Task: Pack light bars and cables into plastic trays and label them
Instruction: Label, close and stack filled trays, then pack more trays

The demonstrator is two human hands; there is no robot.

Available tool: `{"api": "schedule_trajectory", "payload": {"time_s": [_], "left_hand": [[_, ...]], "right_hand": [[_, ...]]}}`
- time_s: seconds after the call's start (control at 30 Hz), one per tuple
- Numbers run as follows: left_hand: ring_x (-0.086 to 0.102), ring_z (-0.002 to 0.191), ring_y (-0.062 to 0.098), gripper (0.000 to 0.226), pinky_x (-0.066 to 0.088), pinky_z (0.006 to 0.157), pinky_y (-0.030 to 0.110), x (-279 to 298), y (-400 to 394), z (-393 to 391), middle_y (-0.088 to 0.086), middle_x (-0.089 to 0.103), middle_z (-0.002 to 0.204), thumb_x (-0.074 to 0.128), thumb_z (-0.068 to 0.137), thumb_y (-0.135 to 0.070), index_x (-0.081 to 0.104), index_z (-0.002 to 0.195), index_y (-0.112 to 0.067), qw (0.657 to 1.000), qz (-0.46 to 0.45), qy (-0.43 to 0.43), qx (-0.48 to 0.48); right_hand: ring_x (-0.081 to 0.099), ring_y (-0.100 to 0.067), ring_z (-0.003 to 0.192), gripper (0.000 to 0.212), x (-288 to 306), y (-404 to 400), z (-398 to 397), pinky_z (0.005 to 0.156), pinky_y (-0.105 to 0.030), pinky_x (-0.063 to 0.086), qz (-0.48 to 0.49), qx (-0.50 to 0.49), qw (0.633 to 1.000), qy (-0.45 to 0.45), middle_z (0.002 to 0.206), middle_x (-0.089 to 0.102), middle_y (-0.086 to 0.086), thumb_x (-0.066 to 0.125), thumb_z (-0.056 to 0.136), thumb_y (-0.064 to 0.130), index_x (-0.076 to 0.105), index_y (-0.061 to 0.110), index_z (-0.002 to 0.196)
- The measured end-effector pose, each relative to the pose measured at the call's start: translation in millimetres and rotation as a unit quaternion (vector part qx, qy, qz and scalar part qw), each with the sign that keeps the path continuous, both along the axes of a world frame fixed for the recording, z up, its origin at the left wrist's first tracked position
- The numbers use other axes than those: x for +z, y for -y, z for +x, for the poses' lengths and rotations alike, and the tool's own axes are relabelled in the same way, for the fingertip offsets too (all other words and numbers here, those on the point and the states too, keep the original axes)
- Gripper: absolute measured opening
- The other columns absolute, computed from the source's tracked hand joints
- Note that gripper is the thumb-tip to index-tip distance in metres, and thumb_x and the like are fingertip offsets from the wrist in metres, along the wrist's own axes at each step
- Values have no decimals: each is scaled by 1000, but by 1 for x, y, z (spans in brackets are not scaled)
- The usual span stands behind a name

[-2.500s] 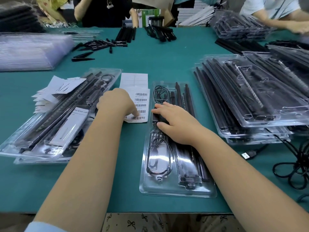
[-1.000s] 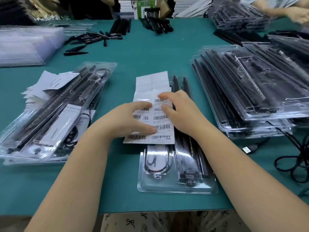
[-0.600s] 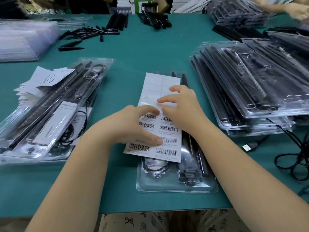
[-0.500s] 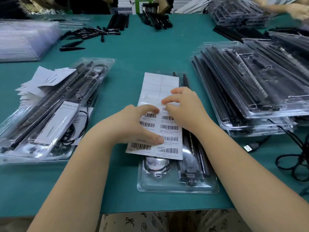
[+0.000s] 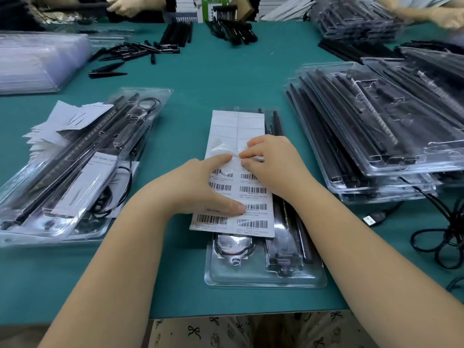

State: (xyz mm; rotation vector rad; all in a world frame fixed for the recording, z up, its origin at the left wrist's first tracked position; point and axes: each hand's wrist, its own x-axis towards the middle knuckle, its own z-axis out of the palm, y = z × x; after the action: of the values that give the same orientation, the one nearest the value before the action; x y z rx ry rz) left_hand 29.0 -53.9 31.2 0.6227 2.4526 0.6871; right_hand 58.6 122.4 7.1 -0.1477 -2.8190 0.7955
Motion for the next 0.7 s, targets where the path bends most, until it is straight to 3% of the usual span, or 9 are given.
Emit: {"api": "schedule_trajectory", "payload": {"time_s": [0.17,0.3,0.5,0.7], "left_hand": [[56,107,5,109,44,96,29,-3,0,-1,-19,50,126,83,48,-59,27,140,-53,1000,19,4,0],[54,107,2,114,41,88,23,-4,1,-3,-21,50,126,80,43,-63,25,142,-52,1000,20,9,1],[54,104,0,114,39,79,17,-4,0,-4,-21,50,125,81,45,-62,24,143,-51,1000,29,12,3],[54,102,-2,114,41,80,19,-4,1,-2,-22,53,121,81,46,-62,23,143,-52,999,28,14,2]], "right_hand": [[42,-18,118,23,0,-1,3,86,-15,20,9,15,1000,-22,122,60,6,54,92,22,71,20,107],[46,-3,99,26,3,0,6,73,-9,24,-49,1,998,-47,112,65,7,52,86,14,73,16,100],[47,-5,109,20,3,-3,6,81,-14,26,-30,7,999,-26,115,60,10,59,85,22,72,22,101],[49,-5,104,17,3,-2,7,74,-9,24,-23,12,999,-43,109,64,8,60,86,20,74,20,98]]}}
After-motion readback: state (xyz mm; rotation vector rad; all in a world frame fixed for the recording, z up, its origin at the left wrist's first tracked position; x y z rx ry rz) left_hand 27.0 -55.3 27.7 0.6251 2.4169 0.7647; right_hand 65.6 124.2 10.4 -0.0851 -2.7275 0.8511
